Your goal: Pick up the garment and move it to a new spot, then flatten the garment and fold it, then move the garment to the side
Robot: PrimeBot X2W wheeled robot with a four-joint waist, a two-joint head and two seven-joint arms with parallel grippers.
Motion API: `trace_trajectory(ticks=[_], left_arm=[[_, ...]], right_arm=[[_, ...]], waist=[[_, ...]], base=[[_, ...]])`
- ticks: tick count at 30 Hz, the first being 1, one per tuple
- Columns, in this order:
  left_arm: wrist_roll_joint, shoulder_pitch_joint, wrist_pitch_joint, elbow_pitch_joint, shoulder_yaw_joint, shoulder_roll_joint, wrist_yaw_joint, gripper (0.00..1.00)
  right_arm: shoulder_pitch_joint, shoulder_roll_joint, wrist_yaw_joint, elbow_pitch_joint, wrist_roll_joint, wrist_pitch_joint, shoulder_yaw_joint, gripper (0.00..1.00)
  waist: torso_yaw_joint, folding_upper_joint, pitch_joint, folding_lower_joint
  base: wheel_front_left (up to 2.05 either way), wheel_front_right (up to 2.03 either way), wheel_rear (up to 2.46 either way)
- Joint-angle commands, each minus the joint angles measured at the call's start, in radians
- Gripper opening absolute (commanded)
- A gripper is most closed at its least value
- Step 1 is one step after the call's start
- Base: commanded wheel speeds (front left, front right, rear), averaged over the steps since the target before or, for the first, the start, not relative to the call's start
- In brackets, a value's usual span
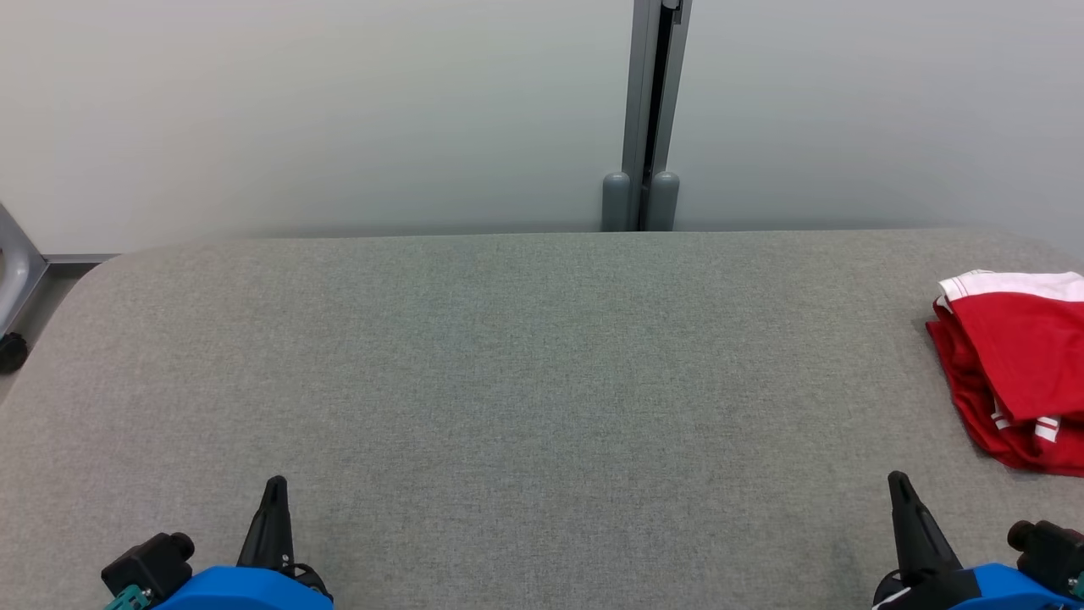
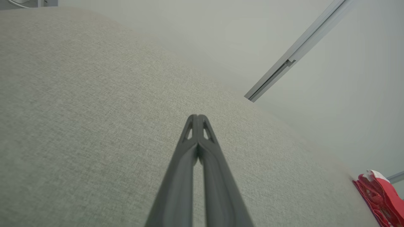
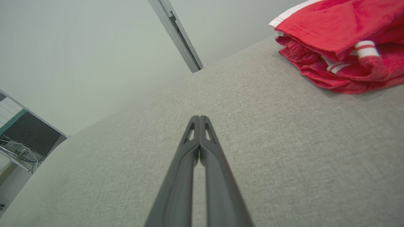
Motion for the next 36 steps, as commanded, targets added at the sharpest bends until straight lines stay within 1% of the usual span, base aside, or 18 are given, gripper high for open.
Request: trace_trajectory(ticks=[1,14,36], left_arm=[[-0.025,-0.031,0.006,-0.022,0.01,0.003,0.0,0.0],[-0.201,-0.041,0.06,-0.061,0.048,-0.012,0.0,0.0],[-0.43,-0.052,0.132,-0.111,0.099,-0.032,-0.001,0.0]], right_arm=[[-0.034,-0.005,0.0,-0.015,0.035,0.004,-0.002,0.0],[-0.059,-0.006,0.0,-0.013,0.249,0.04,-0.002,0.0],[-0.092,-0.009,0.0,-0.01,0.528,0.088,-0.004,0.0]], waist=[[0.0,0.0,0.0,-0.0001],[-0.004,0.0,0.003,-0.0001],[-0.009,0.0,0.006,-0.0002]], base=[[0.0,0.0,0.0],[0.0,0.0,0.0],[0.0,0.0,0.0]])
